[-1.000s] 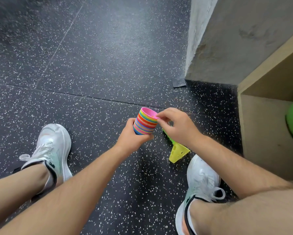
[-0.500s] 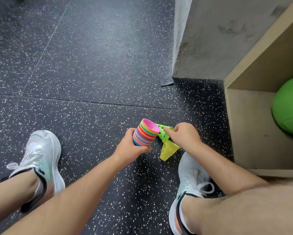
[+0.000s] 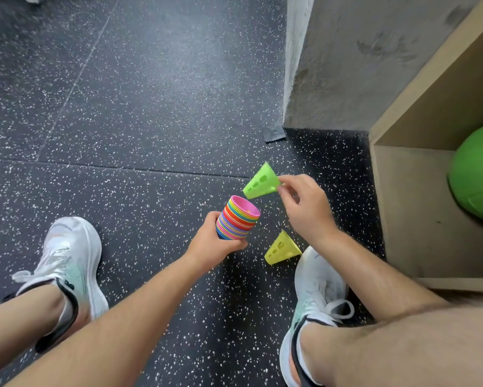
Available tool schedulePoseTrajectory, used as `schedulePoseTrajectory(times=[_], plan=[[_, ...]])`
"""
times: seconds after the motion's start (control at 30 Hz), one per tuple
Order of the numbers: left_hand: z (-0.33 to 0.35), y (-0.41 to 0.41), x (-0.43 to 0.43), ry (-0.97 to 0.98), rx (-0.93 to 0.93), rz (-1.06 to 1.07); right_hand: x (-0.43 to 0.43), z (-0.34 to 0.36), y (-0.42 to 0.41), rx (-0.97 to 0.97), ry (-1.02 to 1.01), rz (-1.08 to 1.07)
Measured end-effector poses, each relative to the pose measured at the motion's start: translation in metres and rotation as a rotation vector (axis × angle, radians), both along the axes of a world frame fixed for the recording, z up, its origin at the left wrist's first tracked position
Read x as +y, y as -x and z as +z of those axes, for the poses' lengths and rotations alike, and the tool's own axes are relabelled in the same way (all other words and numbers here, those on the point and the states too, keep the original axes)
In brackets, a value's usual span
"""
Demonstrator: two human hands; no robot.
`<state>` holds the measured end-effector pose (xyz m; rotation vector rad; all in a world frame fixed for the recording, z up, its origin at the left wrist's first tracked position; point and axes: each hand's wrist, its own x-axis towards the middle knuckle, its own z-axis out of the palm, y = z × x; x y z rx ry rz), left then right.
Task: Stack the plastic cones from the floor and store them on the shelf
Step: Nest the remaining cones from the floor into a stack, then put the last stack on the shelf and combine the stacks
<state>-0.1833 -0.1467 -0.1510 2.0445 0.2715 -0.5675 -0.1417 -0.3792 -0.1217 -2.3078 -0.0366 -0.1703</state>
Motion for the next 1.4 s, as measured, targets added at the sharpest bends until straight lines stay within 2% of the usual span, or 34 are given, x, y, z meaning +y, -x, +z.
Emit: schedulePoseTrajectory(times=[0.13, 0.23, 0.33, 0.4, 0.5, 0.57, 0.77, 0.9, 1.0, 1.17, 1.3, 1.4], plan=[[0.000, -0.002, -0.006, -0.004, -0.008, -0.008, 0.000, -0.001, 0.009, -0.067, 0.063, 0.196], [-0.001, -0.001, -0.010, 0.010, -0.018, -0.019, 0.002, -0.001, 0.023, 0.103, -0.048, 0.318], [-0.003, 0.003, -0.012, -0.013, -0.010, -0.049, -0.003, -0.004, 0.033, 0.245, -0.096, 0.180], [-0.004, 0.006, -0.013, -0.024, 0.000, -0.067, -0.011, -0.010, 0.036, 0.311, 0.007, 0.083], [-0.005, 0.011, -0.013, -0.008, 0.008, -0.082, -0.017, -0.024, 0.041, 0.485, 0.249, 0.154], [-0.005, 0.013, -0.013, 0.004, 0.013, -0.079, -0.017, -0.032, 0.046, 0.549, 0.313, 0.187], [-0.007, 0.012, -0.008, 0.003, 0.018, -0.066, -0.013, -0.040, 0.049, 0.507, 0.267, 0.113], [-0.007, 0.010, -0.008, -0.003, 0.014, -0.064, -0.018, -0.026, 0.034, 0.332, 0.090, -0.045], [-0.006, 0.009, -0.008, -0.006, 0.017, -0.064, -0.016, -0.009, 0.021, 0.226, -0.042, -0.055], [-0.005, 0.008, -0.009, 0.023, 0.016, -0.052, -0.005, 0.006, 0.015, 0.108, -0.047, 0.074], [-0.001, 0.007, -0.014, 0.050, 0.006, -0.038, 0.006, 0.009, 0.024, 0.287, 0.006, 0.353], [0.000, 0.006, -0.014, 0.046, 0.006, -0.027, 0.009, 0.007, 0.032, 0.353, -0.010, 0.435]])
